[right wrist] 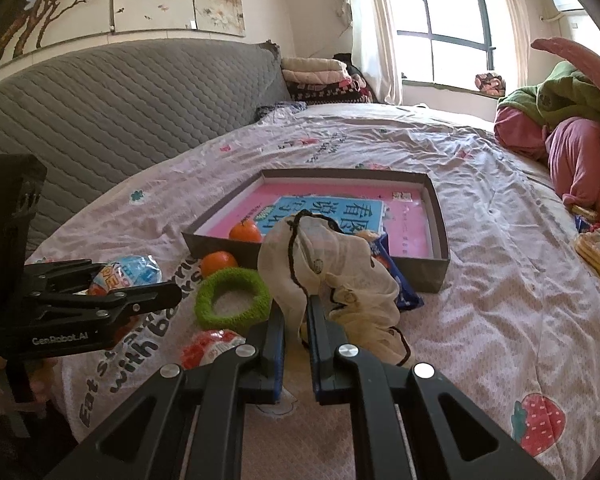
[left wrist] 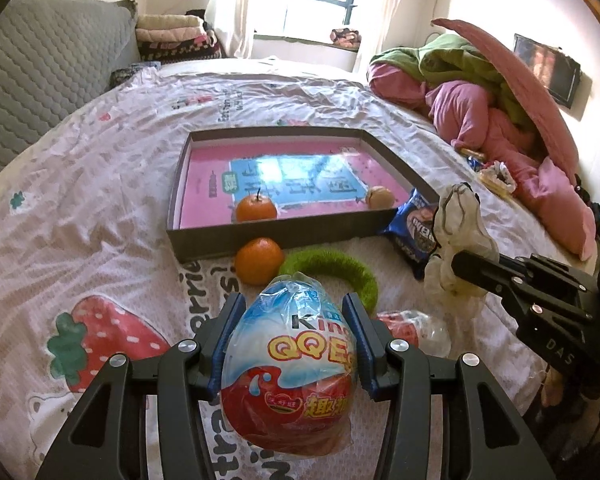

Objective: Organize objects
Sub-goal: 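Carry the Kinder Joy egg in the left gripper over the tray while the right gripper carries the bag there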

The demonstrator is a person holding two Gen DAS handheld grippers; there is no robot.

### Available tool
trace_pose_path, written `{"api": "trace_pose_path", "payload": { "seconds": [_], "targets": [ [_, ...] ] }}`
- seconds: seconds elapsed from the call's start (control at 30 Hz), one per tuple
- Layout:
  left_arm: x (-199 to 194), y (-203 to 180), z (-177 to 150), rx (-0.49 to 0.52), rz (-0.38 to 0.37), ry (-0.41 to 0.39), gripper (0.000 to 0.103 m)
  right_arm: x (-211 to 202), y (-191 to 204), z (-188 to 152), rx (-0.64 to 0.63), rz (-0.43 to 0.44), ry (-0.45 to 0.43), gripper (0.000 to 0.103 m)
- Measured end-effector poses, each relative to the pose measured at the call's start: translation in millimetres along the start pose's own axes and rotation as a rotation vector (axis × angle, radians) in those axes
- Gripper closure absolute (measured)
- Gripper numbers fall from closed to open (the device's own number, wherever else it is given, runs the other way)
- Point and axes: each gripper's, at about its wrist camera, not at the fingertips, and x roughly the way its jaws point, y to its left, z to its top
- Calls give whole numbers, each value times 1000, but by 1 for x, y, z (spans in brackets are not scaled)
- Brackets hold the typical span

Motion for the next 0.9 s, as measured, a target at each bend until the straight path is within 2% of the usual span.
{"api": "trace_pose_path", "payload": {
  "seconds": [0.47,0.9],
  "targets": [
    [-5,-2,18,10,22,-47,51,-3,3,9,-26,4,-39,92],
    [-5,0,51,-1,26,-110,51,-1,3,31,-66,11,-91,92]
  ]
}}
